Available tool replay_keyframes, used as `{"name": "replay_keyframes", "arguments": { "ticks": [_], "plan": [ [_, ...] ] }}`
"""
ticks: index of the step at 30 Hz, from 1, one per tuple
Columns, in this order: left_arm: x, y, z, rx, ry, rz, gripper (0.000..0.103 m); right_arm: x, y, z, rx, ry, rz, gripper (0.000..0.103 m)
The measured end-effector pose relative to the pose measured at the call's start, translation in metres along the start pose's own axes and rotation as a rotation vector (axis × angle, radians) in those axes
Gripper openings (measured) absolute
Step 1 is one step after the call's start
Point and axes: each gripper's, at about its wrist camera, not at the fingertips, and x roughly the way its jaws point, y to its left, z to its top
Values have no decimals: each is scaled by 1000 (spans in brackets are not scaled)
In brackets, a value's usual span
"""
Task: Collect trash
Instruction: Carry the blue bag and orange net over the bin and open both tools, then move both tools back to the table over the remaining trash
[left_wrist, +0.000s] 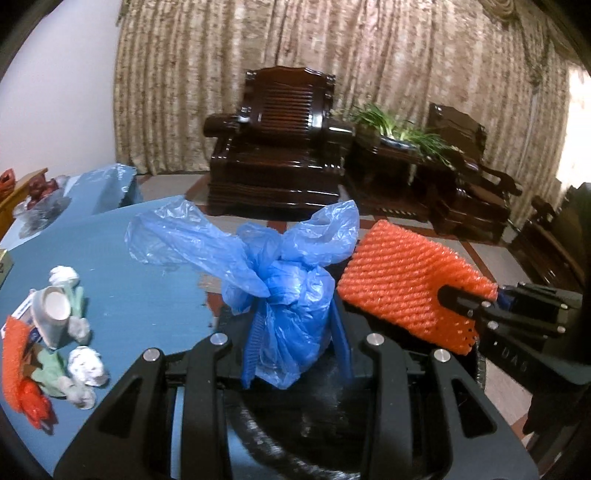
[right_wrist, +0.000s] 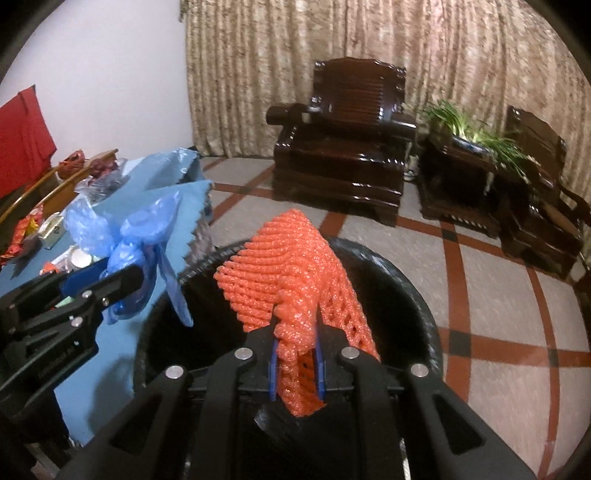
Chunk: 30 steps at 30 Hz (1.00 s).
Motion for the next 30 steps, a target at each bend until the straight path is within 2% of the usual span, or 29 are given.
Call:
{"name": "replay_keyframes", "arguments": {
  "ticks": [4, 6, 8, 10, 11, 20, 23, 25, 26, 28, 30],
  "plan": [
    [9, -7, -2, 5, 20, -16, 35, 3, -6, -4, 6, 17, -8, 19],
    [13, -9, -3, -1, 39, -30, 40, 3, -10, -8, 9, 25, -15, 21],
    [15, -9, -4, -6, 46, -28, 53, 4, -12, -11, 10, 35, -19, 28],
    [13, -7, -5, -7, 44, -27, 57, 4, -13, -12, 10, 45, -17, 38],
    [12, -7, -5, -6, 43, -24, 60, 4, -13, -14, 8, 48, -15, 40],
    [-1, 6, -3, -21, 24, 12, 70, 1, -7, -14, -6, 49, -4, 48],
    [-12, 20, -3, -39, 10, 44, 78, -2, 0, -10, -13, 29, -7, 67],
    [-20, 31, -3, -55, -1, 68, 84, -3, 6, -8, -21, 10, -17, 85],
    [-25, 37, -3, -63, -8, 85, 88, -3, 8, -7, -24, 4, -18, 87],
    [-38, 54, -4, -84, -28, 129, 90, -3, 17, -4, -31, -8, -13, 95],
    [-49, 69, -7, -98, -34, 171, 90, -2, 27, -1, -34, -16, 4, 97]
  ]
}}
